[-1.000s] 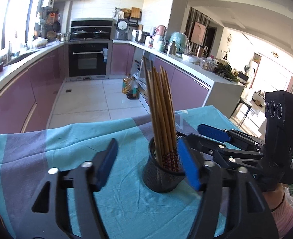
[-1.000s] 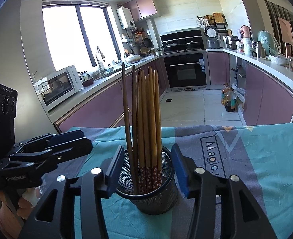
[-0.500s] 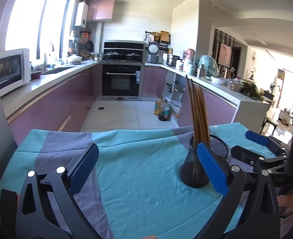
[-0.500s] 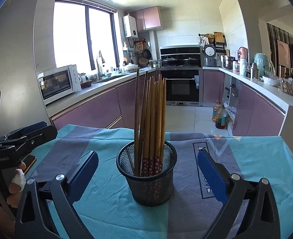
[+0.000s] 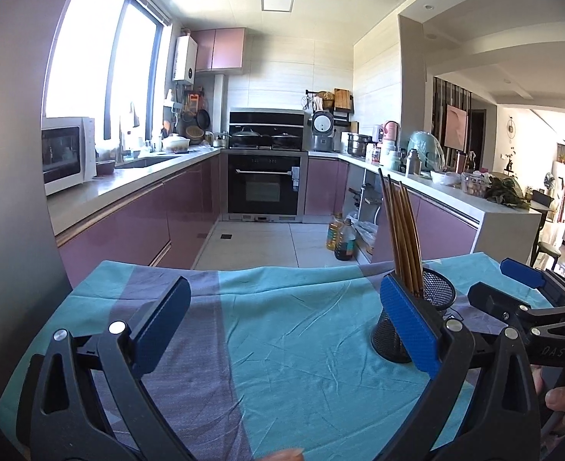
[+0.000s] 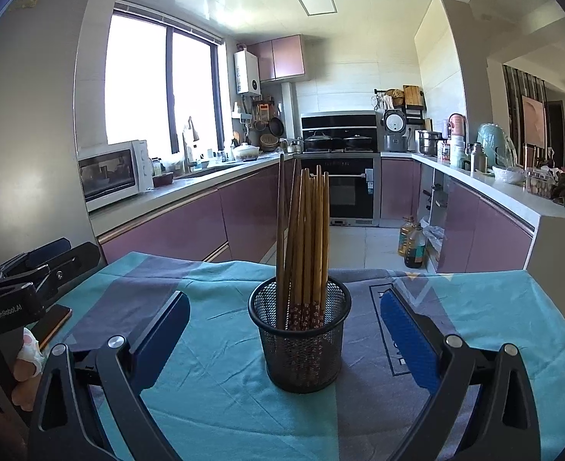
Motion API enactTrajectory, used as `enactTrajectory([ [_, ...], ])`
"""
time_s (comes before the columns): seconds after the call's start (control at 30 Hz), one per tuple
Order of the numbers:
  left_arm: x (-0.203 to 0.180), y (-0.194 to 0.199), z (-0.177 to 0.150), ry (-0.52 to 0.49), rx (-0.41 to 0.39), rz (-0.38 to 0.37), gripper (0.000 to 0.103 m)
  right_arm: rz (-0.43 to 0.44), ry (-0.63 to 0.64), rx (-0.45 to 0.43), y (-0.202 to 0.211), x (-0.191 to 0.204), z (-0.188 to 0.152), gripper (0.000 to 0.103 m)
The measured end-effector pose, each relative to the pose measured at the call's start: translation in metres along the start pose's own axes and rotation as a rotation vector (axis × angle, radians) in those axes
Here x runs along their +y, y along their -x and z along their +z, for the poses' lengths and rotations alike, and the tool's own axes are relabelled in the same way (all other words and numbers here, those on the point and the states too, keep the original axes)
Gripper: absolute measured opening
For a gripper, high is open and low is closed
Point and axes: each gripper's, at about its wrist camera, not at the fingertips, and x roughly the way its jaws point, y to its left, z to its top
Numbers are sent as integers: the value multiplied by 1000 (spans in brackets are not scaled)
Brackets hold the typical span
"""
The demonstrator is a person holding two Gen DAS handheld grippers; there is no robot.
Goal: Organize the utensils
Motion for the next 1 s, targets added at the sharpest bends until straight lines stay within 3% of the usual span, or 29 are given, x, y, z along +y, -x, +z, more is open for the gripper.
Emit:
enactTrajectory([
  [1.0,-4,28,-6,-10,-45,38,97,-50,14,-65,24,9,-2,96],
])
